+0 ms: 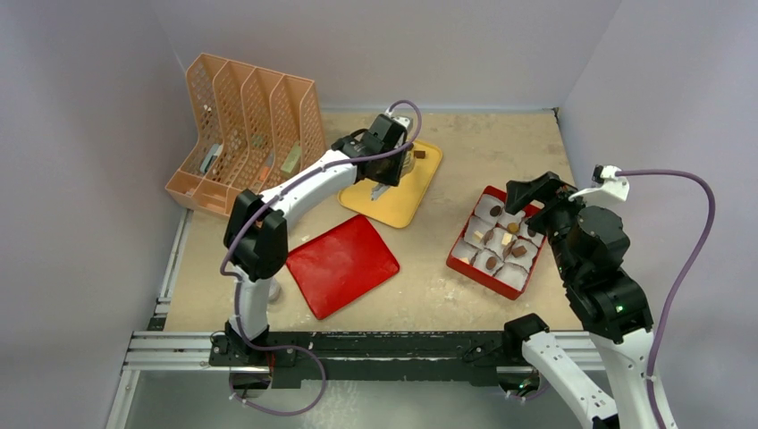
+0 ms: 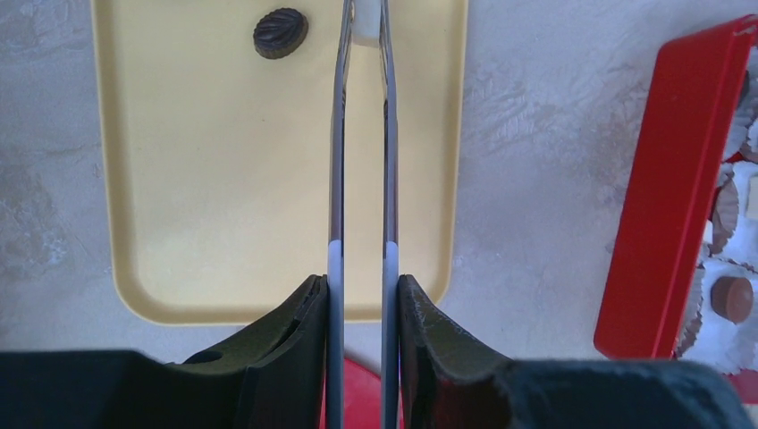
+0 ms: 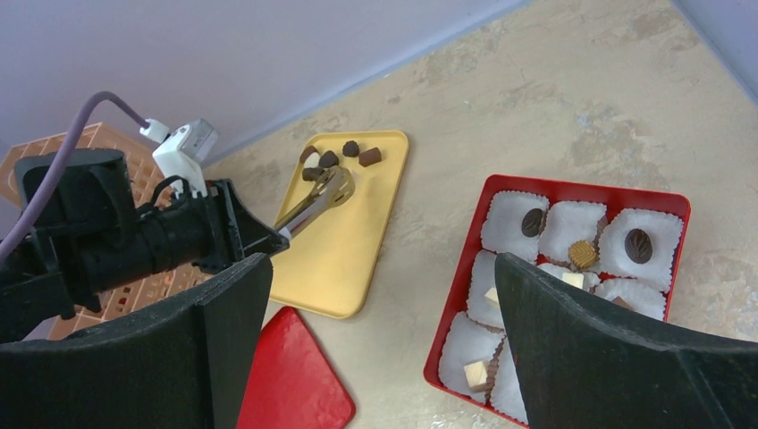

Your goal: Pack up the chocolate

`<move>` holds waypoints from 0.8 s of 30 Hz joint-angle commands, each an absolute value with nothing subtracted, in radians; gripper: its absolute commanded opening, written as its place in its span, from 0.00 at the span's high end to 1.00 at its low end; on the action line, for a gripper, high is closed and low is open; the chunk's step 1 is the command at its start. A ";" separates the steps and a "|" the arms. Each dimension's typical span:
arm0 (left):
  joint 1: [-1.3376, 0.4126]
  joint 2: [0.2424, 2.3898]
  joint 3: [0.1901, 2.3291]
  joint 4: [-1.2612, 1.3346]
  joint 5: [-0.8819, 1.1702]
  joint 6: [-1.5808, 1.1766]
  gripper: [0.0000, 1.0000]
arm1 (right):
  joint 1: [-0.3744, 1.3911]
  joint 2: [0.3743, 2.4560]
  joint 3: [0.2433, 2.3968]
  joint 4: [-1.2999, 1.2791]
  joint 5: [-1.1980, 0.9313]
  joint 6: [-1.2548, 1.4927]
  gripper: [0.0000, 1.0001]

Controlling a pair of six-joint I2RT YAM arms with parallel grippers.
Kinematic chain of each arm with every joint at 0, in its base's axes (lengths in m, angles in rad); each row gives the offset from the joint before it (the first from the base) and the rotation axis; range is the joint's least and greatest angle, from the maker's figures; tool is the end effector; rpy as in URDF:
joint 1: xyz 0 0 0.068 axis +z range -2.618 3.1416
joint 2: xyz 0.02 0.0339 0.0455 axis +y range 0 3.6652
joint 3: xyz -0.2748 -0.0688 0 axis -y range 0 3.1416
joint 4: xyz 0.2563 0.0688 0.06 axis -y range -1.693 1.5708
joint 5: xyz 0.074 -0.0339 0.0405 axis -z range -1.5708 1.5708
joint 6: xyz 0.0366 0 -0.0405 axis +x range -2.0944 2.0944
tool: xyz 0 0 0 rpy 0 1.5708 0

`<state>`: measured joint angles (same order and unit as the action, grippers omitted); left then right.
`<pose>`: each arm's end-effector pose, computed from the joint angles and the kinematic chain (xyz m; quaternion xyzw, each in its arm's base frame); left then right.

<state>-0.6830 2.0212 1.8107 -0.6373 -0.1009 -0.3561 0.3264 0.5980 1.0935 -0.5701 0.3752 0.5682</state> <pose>0.3714 -0.2975 0.2832 0.1344 0.9246 -0.1344 0.3300 0.0967 0.0186 0.4348 0.2128 0.6996 0.1658 0.6617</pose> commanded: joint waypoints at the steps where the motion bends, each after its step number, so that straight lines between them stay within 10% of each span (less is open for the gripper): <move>1: -0.683 1.905 1.779 -0.586 -0.038 -0.380 0.86 | 0.328 0.607 1.110 -0.528 0.377 0.568 0.04; 24: -0.765 1.799 1.706 -0.523 0.453 -0.448 0.85 | 0.329 0.648 1.147 -0.528 0.397 0.578 0.04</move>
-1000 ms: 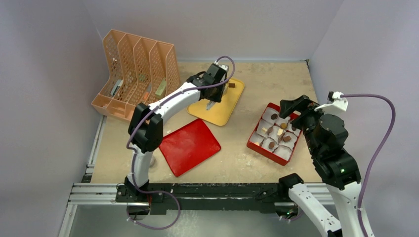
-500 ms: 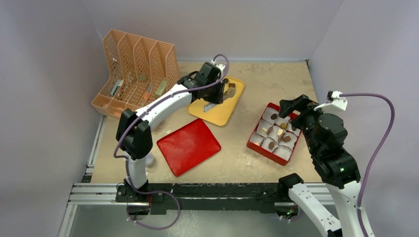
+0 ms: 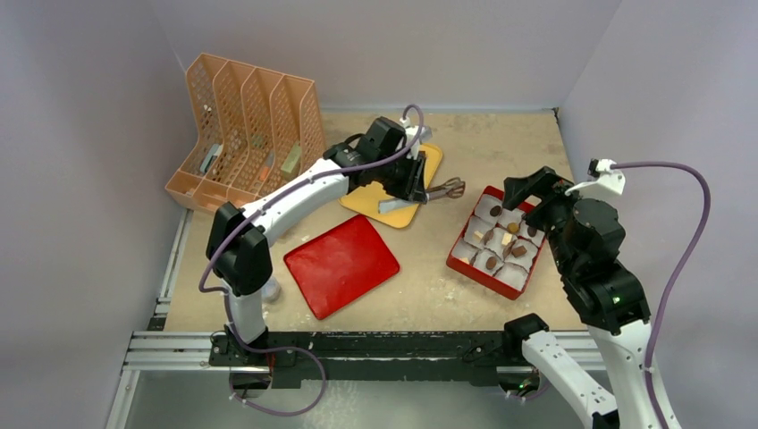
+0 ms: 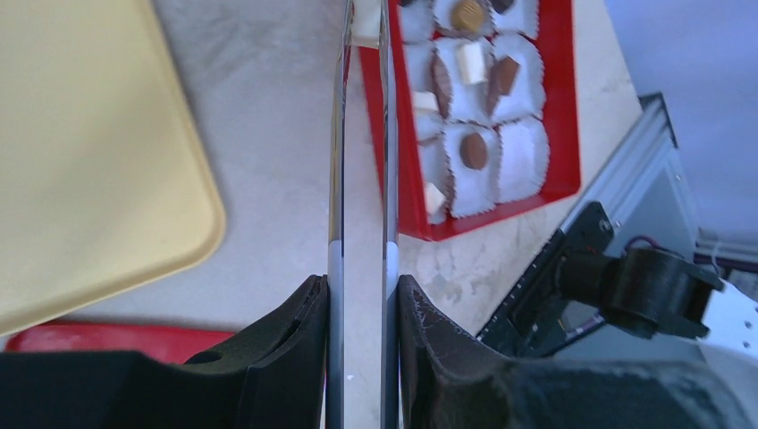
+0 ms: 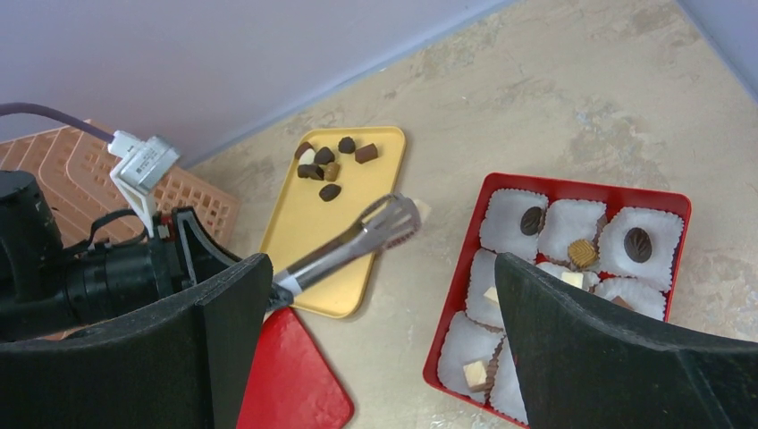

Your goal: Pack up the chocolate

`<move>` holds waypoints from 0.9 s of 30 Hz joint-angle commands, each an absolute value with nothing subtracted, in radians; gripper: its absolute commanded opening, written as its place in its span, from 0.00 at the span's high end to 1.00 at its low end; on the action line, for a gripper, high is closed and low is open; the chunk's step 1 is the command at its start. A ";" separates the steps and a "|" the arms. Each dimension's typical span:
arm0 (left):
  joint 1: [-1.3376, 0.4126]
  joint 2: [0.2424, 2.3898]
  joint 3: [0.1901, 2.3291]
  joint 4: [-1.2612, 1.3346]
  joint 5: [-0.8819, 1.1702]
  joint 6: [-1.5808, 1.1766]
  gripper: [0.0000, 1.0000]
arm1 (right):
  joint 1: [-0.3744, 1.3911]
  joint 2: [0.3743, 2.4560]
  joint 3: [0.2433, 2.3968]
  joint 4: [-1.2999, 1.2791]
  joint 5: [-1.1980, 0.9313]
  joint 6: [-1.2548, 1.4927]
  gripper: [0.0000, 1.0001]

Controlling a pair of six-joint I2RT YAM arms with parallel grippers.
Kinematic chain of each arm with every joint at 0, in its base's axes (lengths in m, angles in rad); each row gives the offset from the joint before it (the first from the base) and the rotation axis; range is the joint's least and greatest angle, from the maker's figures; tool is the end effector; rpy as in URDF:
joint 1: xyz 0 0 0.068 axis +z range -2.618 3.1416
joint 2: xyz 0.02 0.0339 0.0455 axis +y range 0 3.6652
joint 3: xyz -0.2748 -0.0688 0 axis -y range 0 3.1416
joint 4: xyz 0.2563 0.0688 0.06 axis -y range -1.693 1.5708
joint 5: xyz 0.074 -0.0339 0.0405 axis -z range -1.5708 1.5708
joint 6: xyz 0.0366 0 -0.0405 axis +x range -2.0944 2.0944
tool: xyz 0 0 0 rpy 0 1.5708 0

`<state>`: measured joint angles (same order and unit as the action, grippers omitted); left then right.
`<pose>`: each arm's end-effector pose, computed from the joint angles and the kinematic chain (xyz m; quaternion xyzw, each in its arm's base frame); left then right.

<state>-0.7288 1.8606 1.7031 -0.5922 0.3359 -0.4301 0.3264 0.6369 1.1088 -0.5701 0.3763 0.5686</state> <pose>0.3206 -0.3024 0.3219 0.2005 0.8840 -0.3437 0.2453 0.1062 0.0218 0.4363 0.2126 0.7074 0.1605 0.6547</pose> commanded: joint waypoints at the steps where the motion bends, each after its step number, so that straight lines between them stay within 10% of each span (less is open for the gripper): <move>1: -0.776 1.801 1.706 -0.522 0.463 -0.449 0.85 | 0.328 0.650 1.149 -0.528 0.396 0.580 0.04; 27: -1.025 1.974 1.670 -0.359 0.481 -0.560 0.85 | 0.328 0.640 1.140 -0.532 0.381 0.575 0.04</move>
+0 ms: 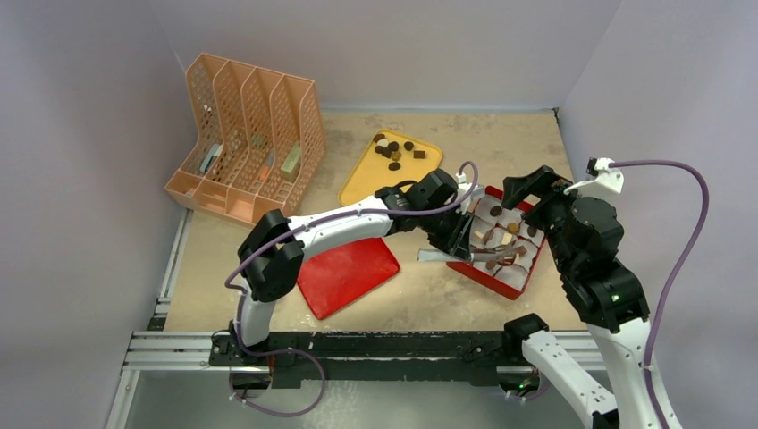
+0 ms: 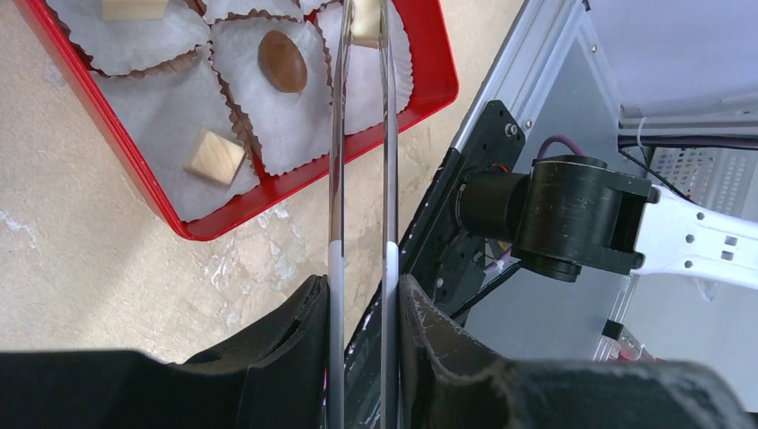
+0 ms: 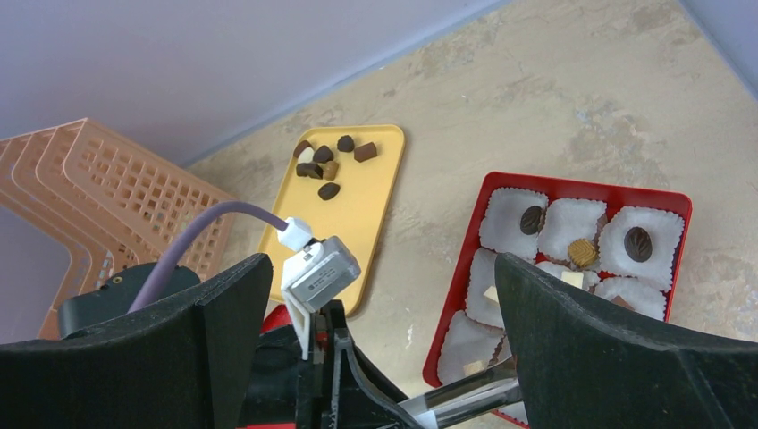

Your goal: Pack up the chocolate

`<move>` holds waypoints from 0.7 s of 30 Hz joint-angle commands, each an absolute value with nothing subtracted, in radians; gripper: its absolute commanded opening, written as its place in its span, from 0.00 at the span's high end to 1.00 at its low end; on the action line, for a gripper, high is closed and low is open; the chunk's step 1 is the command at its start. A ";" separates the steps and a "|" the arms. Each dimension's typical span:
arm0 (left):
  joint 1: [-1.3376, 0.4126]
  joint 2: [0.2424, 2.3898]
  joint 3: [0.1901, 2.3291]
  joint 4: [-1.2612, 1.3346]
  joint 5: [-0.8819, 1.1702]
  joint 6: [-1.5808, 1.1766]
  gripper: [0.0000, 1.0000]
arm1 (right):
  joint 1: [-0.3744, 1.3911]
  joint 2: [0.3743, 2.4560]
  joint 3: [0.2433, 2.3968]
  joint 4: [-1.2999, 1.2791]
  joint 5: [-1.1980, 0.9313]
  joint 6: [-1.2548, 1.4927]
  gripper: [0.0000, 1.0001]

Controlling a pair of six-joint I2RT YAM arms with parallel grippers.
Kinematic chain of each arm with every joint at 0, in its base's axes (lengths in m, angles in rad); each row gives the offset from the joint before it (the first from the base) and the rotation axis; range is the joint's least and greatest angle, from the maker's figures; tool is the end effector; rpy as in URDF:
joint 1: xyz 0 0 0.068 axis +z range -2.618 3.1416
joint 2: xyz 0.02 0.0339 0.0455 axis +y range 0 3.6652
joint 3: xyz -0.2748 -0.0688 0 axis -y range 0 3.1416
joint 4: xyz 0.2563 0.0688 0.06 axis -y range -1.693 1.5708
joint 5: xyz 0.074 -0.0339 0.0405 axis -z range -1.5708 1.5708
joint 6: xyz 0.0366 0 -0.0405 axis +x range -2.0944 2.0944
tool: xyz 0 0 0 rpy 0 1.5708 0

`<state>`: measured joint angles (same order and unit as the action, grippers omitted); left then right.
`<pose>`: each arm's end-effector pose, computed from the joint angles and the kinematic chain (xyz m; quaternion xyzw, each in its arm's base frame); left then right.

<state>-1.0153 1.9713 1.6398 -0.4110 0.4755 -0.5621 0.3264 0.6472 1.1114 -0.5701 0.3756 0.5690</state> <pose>0.2323 -0.4061 0.2678 0.2922 0.8457 -0.4294 0.1227 0.1090 0.0227 0.4362 0.2123 0.7100 0.1592 0.6523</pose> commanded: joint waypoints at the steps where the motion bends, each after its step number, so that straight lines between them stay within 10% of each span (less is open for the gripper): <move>1: -1.026 1.978 1.672 -0.359 0.483 -0.561 0.84 | 0.329 0.641 1.140 -0.532 0.381 0.574 0.04; 21: -1.051 2.030 1.716 -0.392 0.515 -0.541 0.74 | 0.329 0.651 1.144 -0.527 0.379 0.567 0.04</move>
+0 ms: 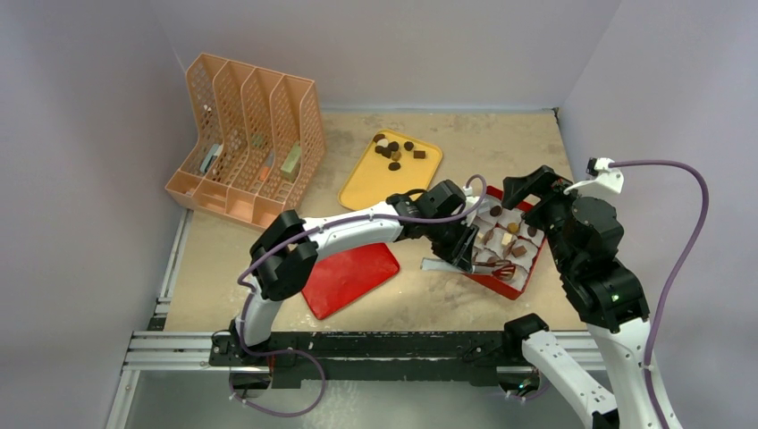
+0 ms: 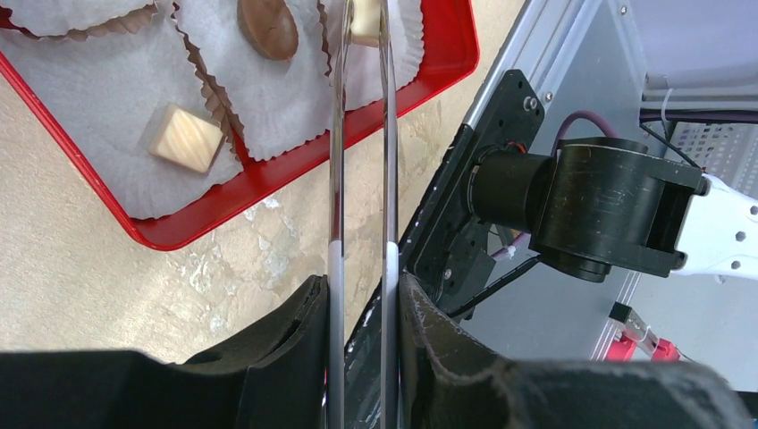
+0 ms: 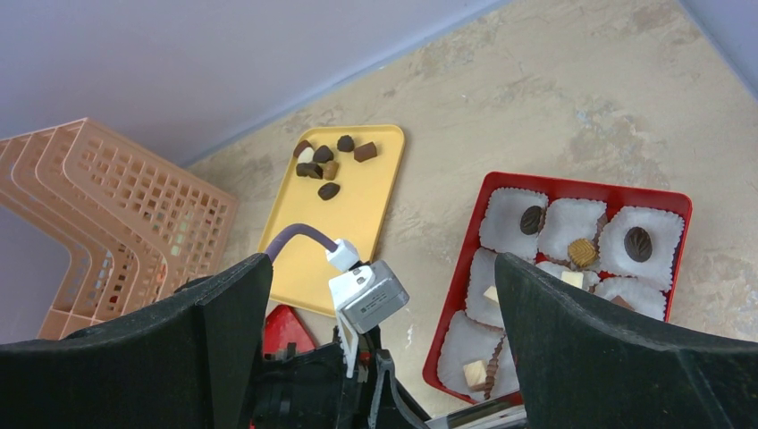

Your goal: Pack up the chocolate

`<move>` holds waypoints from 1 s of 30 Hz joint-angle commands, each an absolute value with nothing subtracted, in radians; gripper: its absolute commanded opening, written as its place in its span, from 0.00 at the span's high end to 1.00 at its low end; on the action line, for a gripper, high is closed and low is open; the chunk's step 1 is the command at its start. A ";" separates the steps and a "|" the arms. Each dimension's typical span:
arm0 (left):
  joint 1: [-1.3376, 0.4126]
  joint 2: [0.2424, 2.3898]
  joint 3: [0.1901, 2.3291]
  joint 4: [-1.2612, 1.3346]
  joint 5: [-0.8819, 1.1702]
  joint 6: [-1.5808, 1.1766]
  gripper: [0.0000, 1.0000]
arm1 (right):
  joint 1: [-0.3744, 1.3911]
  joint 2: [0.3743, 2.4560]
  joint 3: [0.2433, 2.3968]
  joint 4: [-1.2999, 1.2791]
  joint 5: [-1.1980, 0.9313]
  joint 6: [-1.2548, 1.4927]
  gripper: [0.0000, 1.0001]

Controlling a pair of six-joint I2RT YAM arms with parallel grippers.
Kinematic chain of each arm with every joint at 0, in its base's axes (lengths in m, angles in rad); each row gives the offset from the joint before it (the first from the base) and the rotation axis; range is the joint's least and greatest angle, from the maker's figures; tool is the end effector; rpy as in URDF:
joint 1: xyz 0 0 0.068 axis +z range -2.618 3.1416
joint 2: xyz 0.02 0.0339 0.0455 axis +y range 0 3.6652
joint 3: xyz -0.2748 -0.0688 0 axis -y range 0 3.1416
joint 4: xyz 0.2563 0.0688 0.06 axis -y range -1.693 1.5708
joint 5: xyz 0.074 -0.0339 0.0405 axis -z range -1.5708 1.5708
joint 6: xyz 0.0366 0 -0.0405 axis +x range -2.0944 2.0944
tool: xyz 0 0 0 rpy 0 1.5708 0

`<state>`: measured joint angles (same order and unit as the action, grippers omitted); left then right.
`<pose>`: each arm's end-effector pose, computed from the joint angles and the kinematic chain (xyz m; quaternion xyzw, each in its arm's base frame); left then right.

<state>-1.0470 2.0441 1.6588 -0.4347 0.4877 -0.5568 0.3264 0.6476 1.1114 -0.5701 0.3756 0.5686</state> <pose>0.2242 -0.4224 0.2396 0.3050 0.8544 -0.4119 0.0860 0.1091 0.0228 0.4361 0.2122 0.7102 0.1590 0.6522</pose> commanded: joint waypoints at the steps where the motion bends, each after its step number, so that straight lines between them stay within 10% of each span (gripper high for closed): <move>1: -1.052 2.031 1.716 -0.391 0.514 -0.541 0.74 | 0.330 0.650 1.143 -0.528 0.379 0.566 0.04; 30: -1.052 1.939 1.713 -0.372 0.445 -0.550 0.68 | 0.328 0.644 1.135 -0.521 0.373 0.581 0.04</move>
<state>-1.0485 2.0426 1.6665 -0.4343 0.4747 -0.5568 0.3264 0.6472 1.1114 -0.5697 0.3744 0.5690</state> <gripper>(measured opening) 0.329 0.961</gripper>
